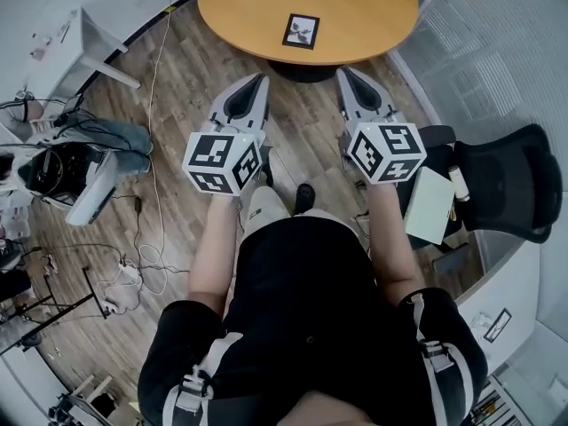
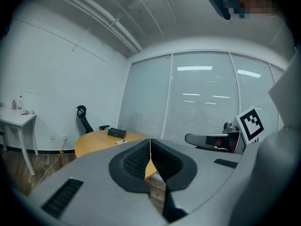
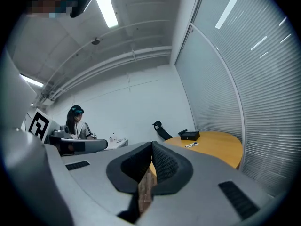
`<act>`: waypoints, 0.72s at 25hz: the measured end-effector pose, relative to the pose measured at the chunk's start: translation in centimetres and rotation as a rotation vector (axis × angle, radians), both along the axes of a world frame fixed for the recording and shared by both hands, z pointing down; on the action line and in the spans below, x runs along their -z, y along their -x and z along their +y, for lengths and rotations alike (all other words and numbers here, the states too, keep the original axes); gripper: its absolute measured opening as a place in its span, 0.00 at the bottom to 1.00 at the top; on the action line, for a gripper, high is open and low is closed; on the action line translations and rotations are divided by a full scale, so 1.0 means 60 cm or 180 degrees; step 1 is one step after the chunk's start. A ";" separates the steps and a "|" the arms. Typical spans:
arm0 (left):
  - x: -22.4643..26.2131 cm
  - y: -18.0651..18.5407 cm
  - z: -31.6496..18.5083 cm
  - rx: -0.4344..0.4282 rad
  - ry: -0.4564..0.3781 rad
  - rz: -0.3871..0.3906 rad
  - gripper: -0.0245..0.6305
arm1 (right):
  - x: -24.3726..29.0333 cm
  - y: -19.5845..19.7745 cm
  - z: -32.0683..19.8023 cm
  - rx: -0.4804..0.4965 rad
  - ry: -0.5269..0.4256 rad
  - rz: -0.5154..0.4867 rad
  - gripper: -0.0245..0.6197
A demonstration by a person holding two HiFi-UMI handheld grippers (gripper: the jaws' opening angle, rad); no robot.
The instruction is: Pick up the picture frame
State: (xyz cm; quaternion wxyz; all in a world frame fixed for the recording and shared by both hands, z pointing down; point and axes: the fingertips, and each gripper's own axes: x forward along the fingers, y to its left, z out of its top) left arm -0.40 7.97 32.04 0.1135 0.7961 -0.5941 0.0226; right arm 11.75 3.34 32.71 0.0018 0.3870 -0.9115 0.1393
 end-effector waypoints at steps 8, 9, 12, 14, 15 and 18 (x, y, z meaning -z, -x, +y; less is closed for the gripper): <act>-0.027 0.026 -0.054 -0.0072 0.0116 0.0046 0.08 | -0.020 0.023 -0.045 -0.0111 0.0078 0.0075 0.06; -0.028 0.031 -0.066 -0.0080 0.0120 0.0049 0.08 | -0.021 0.029 -0.054 -0.0123 0.0077 0.0089 0.06; -0.024 0.049 -0.107 -0.0124 0.0106 0.0057 0.08 | -0.019 0.042 -0.089 -0.0198 0.0066 0.0128 0.06; -0.019 0.061 -0.141 -0.0167 0.0084 0.0081 0.08 | -0.015 0.049 -0.119 -0.0265 0.0060 0.0158 0.06; -0.017 0.067 -0.159 -0.0184 0.0074 0.0093 0.08 | -0.013 0.053 -0.135 -0.0293 0.0056 0.0172 0.06; -0.013 0.094 -0.225 -0.0237 0.0063 0.0110 0.08 | -0.005 0.075 -0.192 -0.0367 0.0042 0.0218 0.10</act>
